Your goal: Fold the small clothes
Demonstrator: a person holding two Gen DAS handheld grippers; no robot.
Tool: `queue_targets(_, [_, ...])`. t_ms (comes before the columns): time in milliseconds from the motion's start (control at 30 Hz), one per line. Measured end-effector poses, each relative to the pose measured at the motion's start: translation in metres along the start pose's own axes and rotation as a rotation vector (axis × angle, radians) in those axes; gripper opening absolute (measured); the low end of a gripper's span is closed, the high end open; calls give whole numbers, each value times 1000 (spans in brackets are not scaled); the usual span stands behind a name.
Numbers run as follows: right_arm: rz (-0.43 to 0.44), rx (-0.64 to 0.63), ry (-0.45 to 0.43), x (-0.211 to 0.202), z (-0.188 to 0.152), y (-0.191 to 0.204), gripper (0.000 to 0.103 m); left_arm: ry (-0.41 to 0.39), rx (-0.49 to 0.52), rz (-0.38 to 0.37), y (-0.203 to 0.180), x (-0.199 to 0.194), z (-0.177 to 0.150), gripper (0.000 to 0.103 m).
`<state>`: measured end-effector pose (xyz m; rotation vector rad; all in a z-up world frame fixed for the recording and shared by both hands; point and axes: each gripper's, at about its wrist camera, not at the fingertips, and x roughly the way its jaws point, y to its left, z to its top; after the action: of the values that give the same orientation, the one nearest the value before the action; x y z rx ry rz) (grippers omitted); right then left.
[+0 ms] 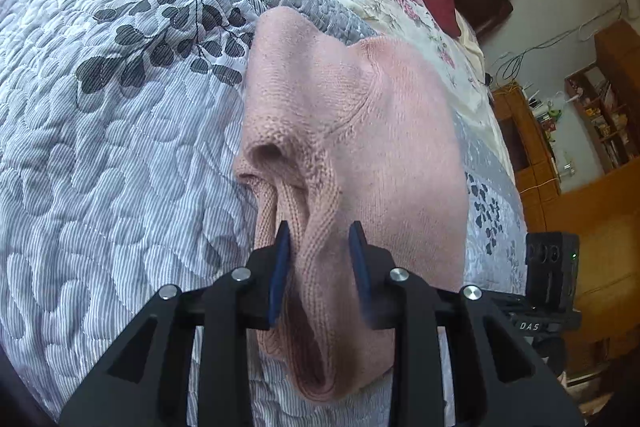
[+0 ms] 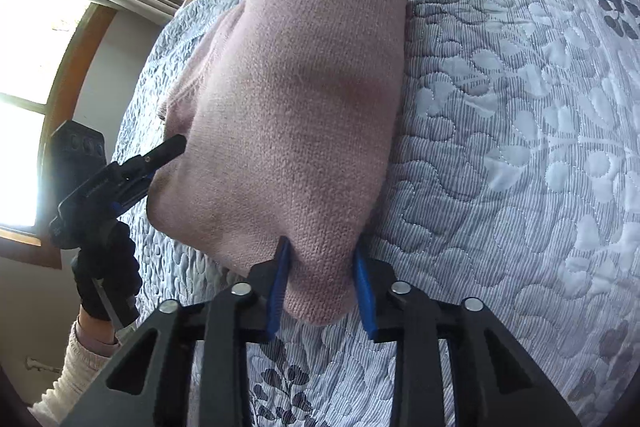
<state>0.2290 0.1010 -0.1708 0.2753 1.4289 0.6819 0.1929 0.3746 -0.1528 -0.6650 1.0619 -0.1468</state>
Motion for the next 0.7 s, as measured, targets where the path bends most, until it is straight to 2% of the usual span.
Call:
queue_targets(133, [-33,12,6,1,-11,-13,22,27,33,44,0,18,-8,28])
queue_targets(233, [-21,20,23,3,-10,-18,24,35,29,48,-1,18,-6,29])
queue_targets(267, [-18,11,27,2,-9,-17,25,39,37,47,-2,14,-4,29])
queue_targets(333, [-6,-5,29,-6,-5,-14,38,32,55,45,-4,3,0,29])
queue_targets(367, [-6,-14,15,-13,-2,-13,40,17,63,47,-5,-6,3,32])
queue_targets(467, [1,-35,-42,-32,14,-9,55,-56,52,43,-1,-29,23,40])
queue_targets(567, [10,-4,-86,-43,42,-8,56,-98,15,59,7,-34,53,42])
queue_targets(700, [13,27,-108,-41,70,-8,56,-58,-51,68,18,-7,93,45])
